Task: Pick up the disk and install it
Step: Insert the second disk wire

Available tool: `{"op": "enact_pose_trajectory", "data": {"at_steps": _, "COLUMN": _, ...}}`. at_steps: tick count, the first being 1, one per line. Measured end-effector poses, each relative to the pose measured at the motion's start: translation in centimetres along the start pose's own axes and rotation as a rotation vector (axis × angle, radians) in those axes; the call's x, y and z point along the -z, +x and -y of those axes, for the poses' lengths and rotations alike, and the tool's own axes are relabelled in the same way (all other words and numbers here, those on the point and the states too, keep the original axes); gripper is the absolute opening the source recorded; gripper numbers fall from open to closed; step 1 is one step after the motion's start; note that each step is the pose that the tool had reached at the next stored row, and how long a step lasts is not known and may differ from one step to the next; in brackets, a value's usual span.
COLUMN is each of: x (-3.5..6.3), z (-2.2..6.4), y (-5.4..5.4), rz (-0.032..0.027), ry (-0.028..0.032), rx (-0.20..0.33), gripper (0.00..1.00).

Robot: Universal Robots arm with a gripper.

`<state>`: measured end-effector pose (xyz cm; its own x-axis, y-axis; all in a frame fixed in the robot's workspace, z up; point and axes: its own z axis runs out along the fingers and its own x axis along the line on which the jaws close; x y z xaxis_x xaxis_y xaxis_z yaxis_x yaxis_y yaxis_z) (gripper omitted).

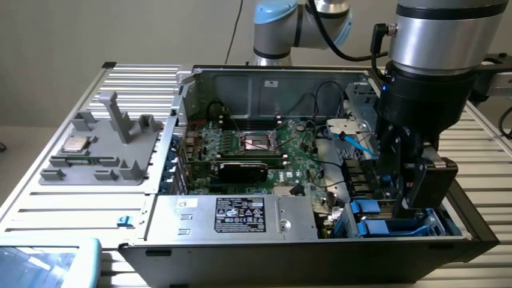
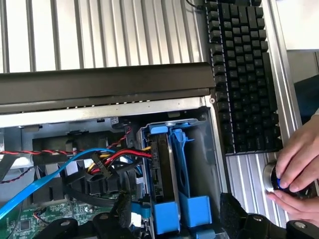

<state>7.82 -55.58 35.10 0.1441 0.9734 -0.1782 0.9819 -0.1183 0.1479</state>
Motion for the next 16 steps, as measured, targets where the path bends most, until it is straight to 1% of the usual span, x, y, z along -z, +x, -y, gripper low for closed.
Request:
{"op": "enact_pose_trajectory", "data": {"at_steps": 1, "x": 0.02, "z": 0.02, "y": 0.0, "rz": -0.0068, "ry": -0.0026, "rx": -0.001, "gripper": 0.80}}
{"op": "enact_pose_trajectory", "data": {"at_steps": 2, "x": 0.03, "z": 0.07, "y": 0.0, "rz": -0.0097, "ry": -0.0061, "rx": -0.003, "gripper": 0.80}}
{"op": "enact_pose_trajectory", "data": {"at_steps": 3, "x": 0.06, "z": 0.11, "y": 0.0, "rz": -0.0111, "ry": -0.0103, "rx": -0.004, "gripper": 0.80}}
{"op": "enact_pose_trajectory", "data": {"at_steps": 5, "x": 0.23, "z": 0.12, "y": -0.1, "rz": -0.0144, "ry": -0.0168, "rx": -0.005, "gripper": 0.80}}
{"op": "enact_pose_trajectory", "data": {"at_steps": 8, "x": 0.48, "z": 0.31, "y": -0.1, "rz": -0.0187, "ry": -0.0329, "rx": -0.009, "gripper": 0.80}}
{"op": "enact_pose_trajectory", "data": {"at_steps": 10, "x": 0.66, "z": 0.39, "y": -0.2, "rz": -0.0227, "ry": -0.0400, "rx": -0.011, "gripper": 0.78}}
{"op": "enact_pose_trajectory", "data": {"at_steps": 12, "x": 0.86, "z": 0.56, "y": -0.2, "rz": -0.0255, "ry": -0.0497, "rx": -0.013, "gripper": 0.78}}
{"op": "enact_pose_trajectory", "data": {"at_steps": 13, "x": 0.97, "z": 0.63, "y": -0.3, "rz": -0.0267, "ry": -0.0540, "rx": -0.014, "gripper": 0.71}}
{"op": "enact_pose_trajectory", "data": {"at_steps": 16, "x": 1.20, "z": 0.82, "y": -0.3, "rz": -0.0299, "ry": -0.0667, "rx": -0.016, "gripper": 0.71}}
